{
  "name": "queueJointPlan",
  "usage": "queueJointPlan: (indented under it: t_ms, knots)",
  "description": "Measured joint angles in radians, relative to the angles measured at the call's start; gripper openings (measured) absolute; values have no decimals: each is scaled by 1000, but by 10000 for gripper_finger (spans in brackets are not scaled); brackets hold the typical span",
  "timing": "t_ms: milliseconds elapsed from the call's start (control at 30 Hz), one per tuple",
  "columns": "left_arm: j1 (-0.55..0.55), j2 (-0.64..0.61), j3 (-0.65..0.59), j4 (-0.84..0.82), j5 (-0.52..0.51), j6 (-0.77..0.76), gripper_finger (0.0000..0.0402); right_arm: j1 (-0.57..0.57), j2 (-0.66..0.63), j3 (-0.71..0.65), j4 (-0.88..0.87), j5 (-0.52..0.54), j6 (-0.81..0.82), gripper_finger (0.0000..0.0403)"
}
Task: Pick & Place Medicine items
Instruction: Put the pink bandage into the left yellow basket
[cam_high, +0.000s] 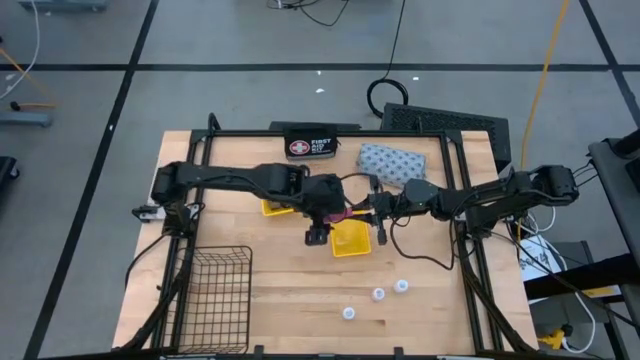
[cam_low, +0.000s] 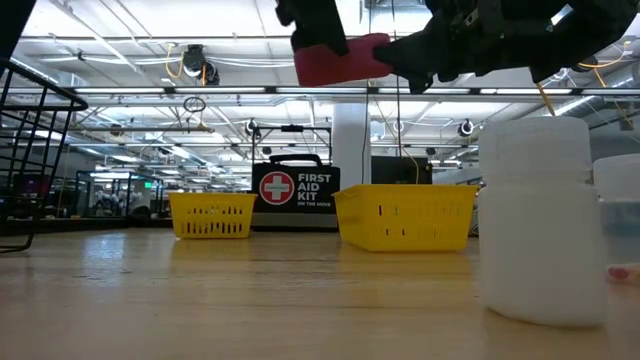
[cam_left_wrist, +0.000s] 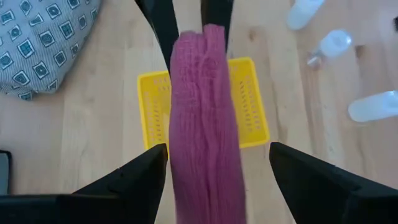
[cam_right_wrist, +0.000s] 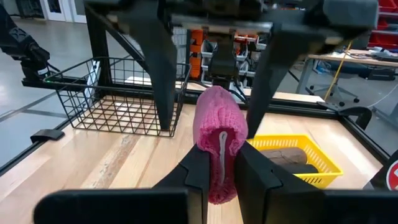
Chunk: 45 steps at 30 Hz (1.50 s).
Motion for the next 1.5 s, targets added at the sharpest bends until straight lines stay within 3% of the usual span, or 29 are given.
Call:
queueJointPlan:
  t_ms: [167, 800, 1000, 1233, 1333, 1500]
  knots:
    - [6, 19, 0, 5, -1, 2, 267, 0, 0, 0, -3, 0, 0, 37]
    - [12, 4, 0, 16, -1, -6, 131, 1, -1, 0, -12, 1, 1, 39]
    - [15, -3, 12, 1, -88, -8, 101, 1, -2, 0, -11, 78, 5, 77]
    - [13, -74, -30, -59, -206, -193, 75, 0, -76, -3, -85, 86, 3, 147]
    - [8, -143, -126, -38, -288, -305, 75, 2, -145, 0, -158, 77, 3, 165]
    - [4, -326, -359, 14, -388, -625, 75, 1, -244, -3, -323, 80, 12, 174]
